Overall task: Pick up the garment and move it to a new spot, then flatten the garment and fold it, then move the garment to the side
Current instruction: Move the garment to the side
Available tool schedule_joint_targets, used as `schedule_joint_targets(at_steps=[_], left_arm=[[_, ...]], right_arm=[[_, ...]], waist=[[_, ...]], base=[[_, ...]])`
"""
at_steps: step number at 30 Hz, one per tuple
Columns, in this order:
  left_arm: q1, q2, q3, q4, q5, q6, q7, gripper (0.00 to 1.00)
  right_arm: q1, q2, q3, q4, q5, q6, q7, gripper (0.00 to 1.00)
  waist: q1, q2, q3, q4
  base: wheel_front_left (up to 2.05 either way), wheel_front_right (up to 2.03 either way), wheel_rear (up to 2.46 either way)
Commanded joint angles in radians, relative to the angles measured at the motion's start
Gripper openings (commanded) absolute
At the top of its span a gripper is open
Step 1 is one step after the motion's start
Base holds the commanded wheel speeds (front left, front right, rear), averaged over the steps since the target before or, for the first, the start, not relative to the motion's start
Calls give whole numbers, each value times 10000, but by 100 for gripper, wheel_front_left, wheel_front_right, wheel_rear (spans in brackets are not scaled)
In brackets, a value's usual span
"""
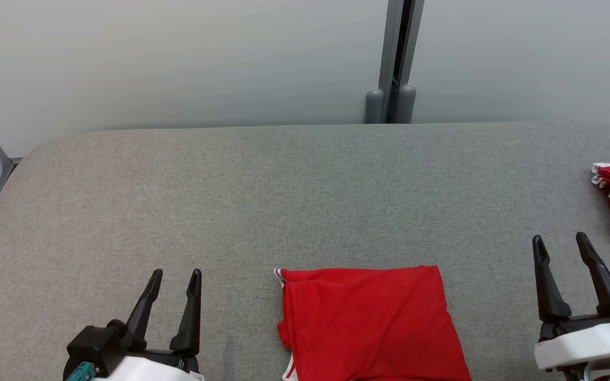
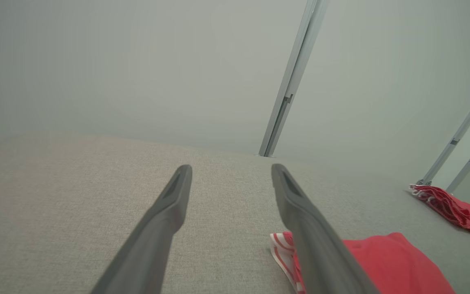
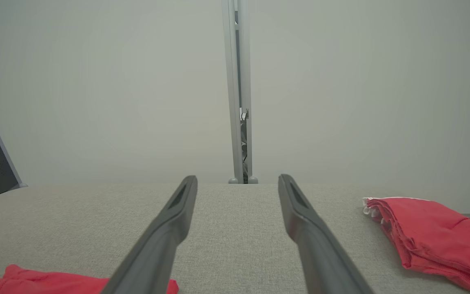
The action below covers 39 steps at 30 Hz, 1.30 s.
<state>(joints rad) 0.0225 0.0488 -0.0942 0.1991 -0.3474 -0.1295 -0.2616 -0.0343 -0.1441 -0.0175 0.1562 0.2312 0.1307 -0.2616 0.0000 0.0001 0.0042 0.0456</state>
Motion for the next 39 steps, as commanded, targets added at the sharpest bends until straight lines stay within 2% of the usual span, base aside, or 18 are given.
schedule_joint_targets(at_steps=[1,31,34,39], left_arm=[[78,47,21,-18,27,-16,-34,100],[1,46,29,105,120,-16,-34,100],[0,47,-31,144,114,-16,-34,100],[-175,46,-242,199,149,-16,-34,100]], right_arm=[[98,10,-38,-3,-35,0,-42,100],[37,147,-88,324,-68,0,-43,100],[154,159,469,802,599,0,-40,100],[-188,-400,1950,1763,2115,0,-29,100]], waist=[[0,-1,-1,9],[0,-1,61,130],[0,-1,100,145],[0,-1,356,269]], base=[[0,0,0],[0,0,0],[0,0,0],[0,0,0]])
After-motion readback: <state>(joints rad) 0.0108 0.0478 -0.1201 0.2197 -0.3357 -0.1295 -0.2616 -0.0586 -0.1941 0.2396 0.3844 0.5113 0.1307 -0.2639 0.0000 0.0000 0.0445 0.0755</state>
